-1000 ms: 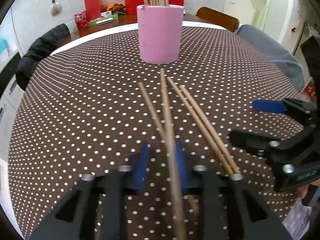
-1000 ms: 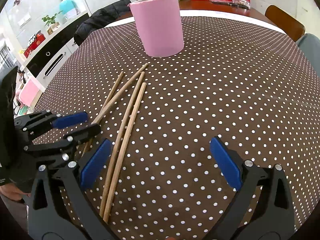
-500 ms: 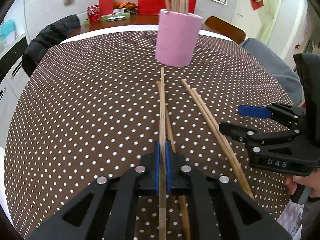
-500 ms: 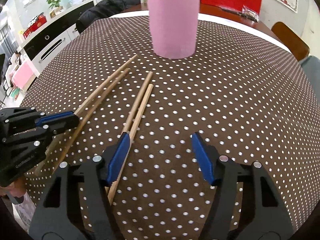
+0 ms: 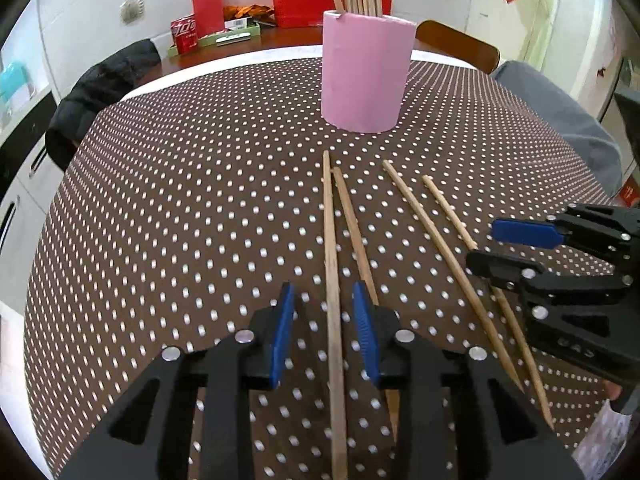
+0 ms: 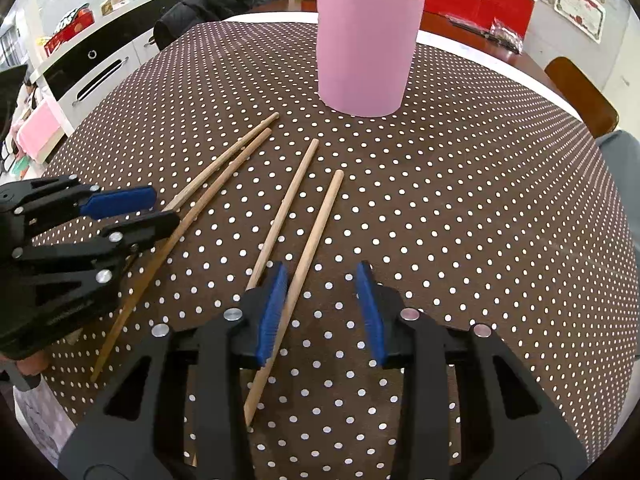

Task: Organize utensils
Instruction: 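Close the right tool on a chopstick while the left tool grasps another, then lift both held chopsticks upright and carry them above the pink cup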

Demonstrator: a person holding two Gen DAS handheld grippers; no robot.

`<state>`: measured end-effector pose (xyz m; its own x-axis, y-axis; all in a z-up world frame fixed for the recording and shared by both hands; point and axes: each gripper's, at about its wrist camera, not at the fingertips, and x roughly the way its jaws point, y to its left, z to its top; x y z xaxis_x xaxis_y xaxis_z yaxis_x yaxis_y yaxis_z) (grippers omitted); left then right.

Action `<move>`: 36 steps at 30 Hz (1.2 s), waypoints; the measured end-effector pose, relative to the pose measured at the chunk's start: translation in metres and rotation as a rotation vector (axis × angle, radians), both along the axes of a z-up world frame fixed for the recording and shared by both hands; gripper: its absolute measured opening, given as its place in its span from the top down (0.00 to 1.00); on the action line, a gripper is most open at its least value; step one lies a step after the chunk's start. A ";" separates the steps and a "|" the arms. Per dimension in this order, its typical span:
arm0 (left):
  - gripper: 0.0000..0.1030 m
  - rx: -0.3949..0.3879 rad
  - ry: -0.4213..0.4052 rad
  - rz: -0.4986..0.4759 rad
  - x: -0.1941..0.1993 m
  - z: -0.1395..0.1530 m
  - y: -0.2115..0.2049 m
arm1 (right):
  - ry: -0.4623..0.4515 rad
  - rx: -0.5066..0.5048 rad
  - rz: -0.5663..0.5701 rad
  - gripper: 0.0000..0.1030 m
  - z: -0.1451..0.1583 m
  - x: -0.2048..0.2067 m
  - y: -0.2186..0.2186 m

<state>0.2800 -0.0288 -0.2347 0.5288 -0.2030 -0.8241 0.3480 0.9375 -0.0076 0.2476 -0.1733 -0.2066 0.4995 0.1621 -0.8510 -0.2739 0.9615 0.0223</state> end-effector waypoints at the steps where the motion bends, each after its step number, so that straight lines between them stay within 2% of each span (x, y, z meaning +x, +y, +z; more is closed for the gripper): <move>1: 0.70 0.009 0.004 -0.014 0.004 0.000 -0.001 | 0.004 0.004 -0.003 0.65 0.000 0.000 -0.002; 5: 0.71 0.042 0.020 -0.085 0.019 0.003 -0.006 | 0.013 -0.012 -0.003 0.65 0.001 0.010 0.001; 6: 0.76 0.044 0.027 -0.102 0.020 0.003 -0.007 | 0.014 -0.021 0.001 0.67 0.002 0.012 0.002; 7: 0.81 0.040 0.038 -0.125 0.021 0.004 -0.007 | 0.017 -0.024 0.010 0.74 0.002 0.013 0.004; 8: 0.92 0.042 0.044 -0.136 0.023 0.004 -0.006 | 0.019 -0.021 0.016 0.78 0.002 0.013 0.006; 9: 0.93 0.048 0.048 -0.151 0.023 0.005 -0.006 | 0.018 -0.023 0.029 0.85 0.002 0.012 0.008; 11: 0.94 0.056 0.051 -0.170 0.021 0.005 -0.006 | 0.020 -0.014 0.045 0.90 0.002 0.009 0.007; 16: 0.94 0.051 0.060 -0.173 0.016 0.004 -0.002 | 0.040 0.043 0.022 0.90 0.000 0.007 -0.009; 24: 0.94 0.149 0.036 -0.210 0.021 0.004 -0.018 | 0.029 -0.028 0.027 0.91 -0.002 0.012 0.008; 27: 0.94 0.117 0.027 -0.198 0.020 0.004 -0.014 | 0.028 0.027 0.020 0.95 -0.002 0.008 0.001; 31: 0.94 0.016 0.012 -0.140 0.012 0.007 -0.001 | -0.012 0.135 0.005 0.95 0.005 -0.005 -0.020; 36: 0.94 -0.135 -0.089 -0.046 0.001 0.033 0.016 | -0.095 0.235 -0.007 0.95 0.024 -0.012 -0.039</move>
